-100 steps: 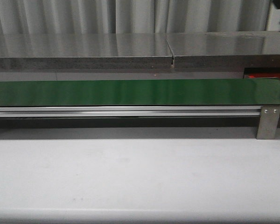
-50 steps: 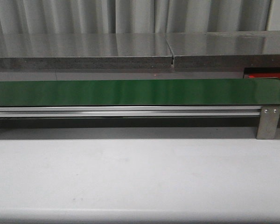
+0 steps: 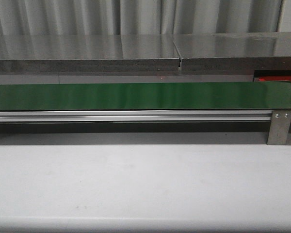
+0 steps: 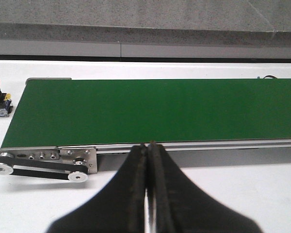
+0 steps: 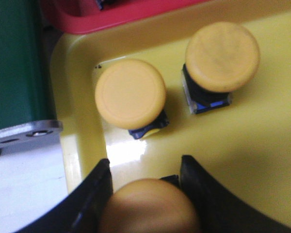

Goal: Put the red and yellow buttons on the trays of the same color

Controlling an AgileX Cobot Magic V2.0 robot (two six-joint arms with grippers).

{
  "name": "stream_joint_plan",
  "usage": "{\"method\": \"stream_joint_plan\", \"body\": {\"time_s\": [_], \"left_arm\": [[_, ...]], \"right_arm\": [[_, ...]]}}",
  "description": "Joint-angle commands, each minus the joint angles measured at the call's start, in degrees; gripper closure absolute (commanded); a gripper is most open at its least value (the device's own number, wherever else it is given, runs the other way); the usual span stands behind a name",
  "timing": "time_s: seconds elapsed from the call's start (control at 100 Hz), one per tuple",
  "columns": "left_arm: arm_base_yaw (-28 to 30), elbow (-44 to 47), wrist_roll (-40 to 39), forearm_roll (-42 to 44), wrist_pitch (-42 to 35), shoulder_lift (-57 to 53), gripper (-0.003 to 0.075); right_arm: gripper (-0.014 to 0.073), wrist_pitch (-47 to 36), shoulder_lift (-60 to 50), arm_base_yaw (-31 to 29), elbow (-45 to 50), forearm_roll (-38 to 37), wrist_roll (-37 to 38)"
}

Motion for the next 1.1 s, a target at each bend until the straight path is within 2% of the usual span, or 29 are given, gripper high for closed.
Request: {"method": "stream_joint_plan", "body": {"time_s": [0.0,0.94,1.03,1.09], "left_arm": [[-0.41,-1.65,0.11,-1.68,-3.55,-0.09,0.0739],[-0.41,-1.65,0.11,-1.68,-3.55,-0.09,0.0739],[-0.41,-1.65,0.11,-1.68,-3.55,-0.09,0.0739],[-0.41,-1.65,0.11,-1.68,-3.55,-0.09,0.0739]], "right_arm": [[0.0396,-3.72,-2.41,-0.21,-1.04,1.03,-0.19],[0.0394,-4.09,3.00,1.57,-0.87,1.10,-0.19],[0.0358,-3.61,3.00,1.57,-0.87,1.10,-0.19],[0.0286,-3.31,3.00,1.57,-0.87,1.10,-0.19]]}}
